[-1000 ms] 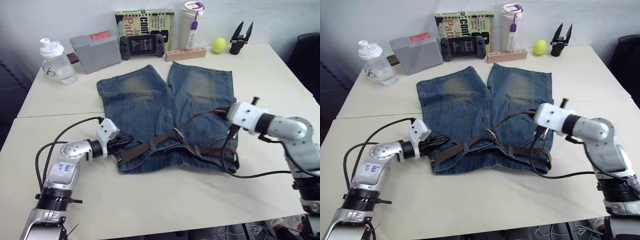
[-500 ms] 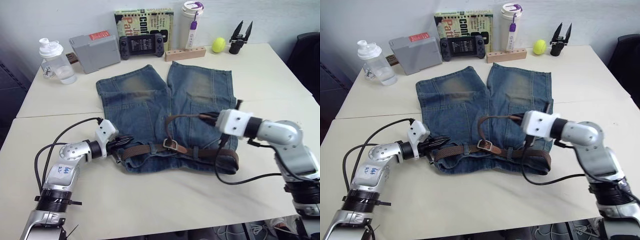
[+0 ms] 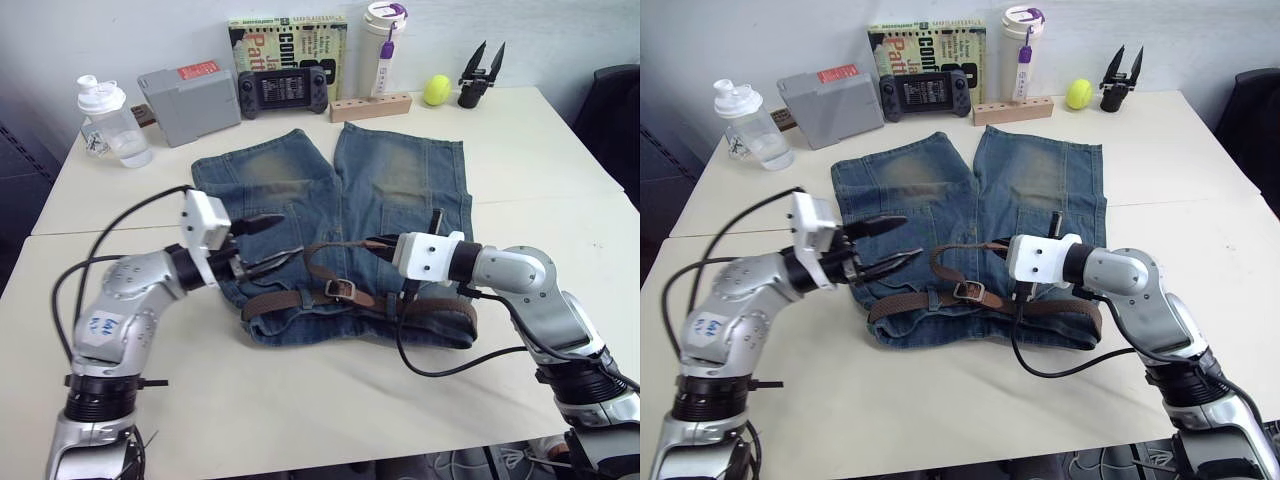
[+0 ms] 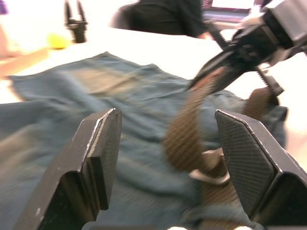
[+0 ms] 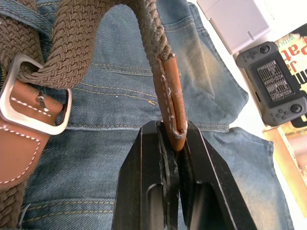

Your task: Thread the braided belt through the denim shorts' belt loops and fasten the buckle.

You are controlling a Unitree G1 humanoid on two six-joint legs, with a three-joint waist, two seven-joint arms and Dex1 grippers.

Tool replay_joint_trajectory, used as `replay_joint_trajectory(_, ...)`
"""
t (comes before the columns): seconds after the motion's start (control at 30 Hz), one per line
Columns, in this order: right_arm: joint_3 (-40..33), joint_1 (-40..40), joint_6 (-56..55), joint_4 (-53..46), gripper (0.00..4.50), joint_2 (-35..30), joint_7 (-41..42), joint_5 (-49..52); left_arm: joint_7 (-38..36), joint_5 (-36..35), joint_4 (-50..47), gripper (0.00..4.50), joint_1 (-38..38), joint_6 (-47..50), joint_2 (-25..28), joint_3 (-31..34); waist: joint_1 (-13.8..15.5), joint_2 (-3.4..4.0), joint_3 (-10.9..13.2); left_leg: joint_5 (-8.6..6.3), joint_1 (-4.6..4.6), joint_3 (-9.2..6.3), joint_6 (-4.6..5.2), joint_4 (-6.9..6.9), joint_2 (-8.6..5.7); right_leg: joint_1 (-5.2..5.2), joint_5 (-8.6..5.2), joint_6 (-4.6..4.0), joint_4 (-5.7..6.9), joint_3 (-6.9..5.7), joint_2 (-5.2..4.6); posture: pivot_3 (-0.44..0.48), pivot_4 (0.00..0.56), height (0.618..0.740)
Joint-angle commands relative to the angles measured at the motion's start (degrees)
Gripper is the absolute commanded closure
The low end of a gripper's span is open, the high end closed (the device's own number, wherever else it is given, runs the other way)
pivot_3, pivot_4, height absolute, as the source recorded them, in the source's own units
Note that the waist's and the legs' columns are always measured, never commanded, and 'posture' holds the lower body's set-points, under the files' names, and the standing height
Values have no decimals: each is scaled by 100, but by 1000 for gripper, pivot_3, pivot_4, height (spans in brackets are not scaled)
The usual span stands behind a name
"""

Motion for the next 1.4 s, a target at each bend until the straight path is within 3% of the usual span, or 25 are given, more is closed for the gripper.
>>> replay_joint_trajectory(0.03, 9, -118, -107, -190, 4500, 51, -6, -17, -24, 261, -42, 1013, -239, -281, -57, -253, 1, 0, 0, 0, 0, 0, 0, 0, 0, 0, 0, 0, 0, -1, 0, 0, 150, 720)
replay_joint_trajectory(0.23, 52, -131, -73, -284, 4500, 84, 22, -3, -60, 640, 467, 1013, -521, -570, -163, -520, 0, 0, 0, 0, 0, 0, 0, 0, 0, 0, 0, 0, 0, 0, 0, 0, 150, 720)
replay_joint_trajectory(0.37, 45, -144, -8, -345, 4500, 100, 24, 20, -148, 816, 655, 2260, -537, -783, -163, -607, -6, 0, 0, 0, 0, 1, 0, -2, 0, 0, 0, 0, -1, -1, 1, 0, 150, 720)
replay_joint_trajectory(0.53, 27, -123, 68, -387, 4500, 91, 41, 51, -183, 915, 718, 4424, -525, -885, -175, -623, -2, 0, 0, 0, -1, 0, 0, 0, 0, 0, 0, 0, -1, -1, 1, 0, 150, 720)
replay_joint_trajectory(0.77, -76, -134, 862, -513, 4500, 216, -8, 266, -150, 876, 604, 4471, -471, -828, -278, -595, -2, 0, 0, 0, -1, 0, 0, 0, 0, 0, 0, 0, 0, -1, 0, 0, 150, 720)
replay_joint_trajectory(0.93, -484, -91, 1792, -526, 2541, 368, -307, 525, -38, 876, 556, 4500, -405, -849, -386, -553, 15, 0, 0, 0, -1, 0, 0, 1, 0, 0, 0, 0, 1, -1, 0, 0, 150, 720)
replay_joint_trajectory(1.1, -764, 220, 3248, -798, 203, 506, -250, 1274, 174, 656, 432, 4500, -295, -942, -696, -309, 23, -2, -1, 0, -2, -2, 0, 1, -1, 0, 0, 0, 1, -2, 0, 0, 150, 720)
replay_joint_trajectory(1.23, -774, 282, 3916, -1124, 203, 900, -486, 1723, 163, 488, 246, 4500, -90, -915, -782, -262, -34, -1, -1, 0, 0, -1, 0, -1, -1, -1, 0, 0, 2, -1, 1, 0, 150, 720)
replay_joint_trajectory(1.27, -758, 291, 4052, -1194, 662, 997, -538, 1822, 164, 465, 191, 4500, -27, -899, -790, -268, -41, -1, -2, 0, 2, -1, 0, -3, 0, -1, 0, -1, 5, -1, 2, 0, 150, 720)
replay_joint_trajectory(1.33, -692, 330, 4260, -1309, 1088, 1108, -586, 1982, 183, 436, 86, 4500, 79, -869, -803, -282, -73, -1, -1, 0, 2, -3, 0, -4, 0, -1, 0, -1, 5, -2, 2, 0, 150, 720)
replay_joint_trajectory(1.4, -500, 400, 4364, -1373, 2006, 1144, -649, 1980, 201, 418, -4, 4500, 170, -852, -805, -293, -61, -2, -2, 0, 0, -4, 0, -3, -1, -1, 0, -1, 4, -2, 0, 0, 150, 720)
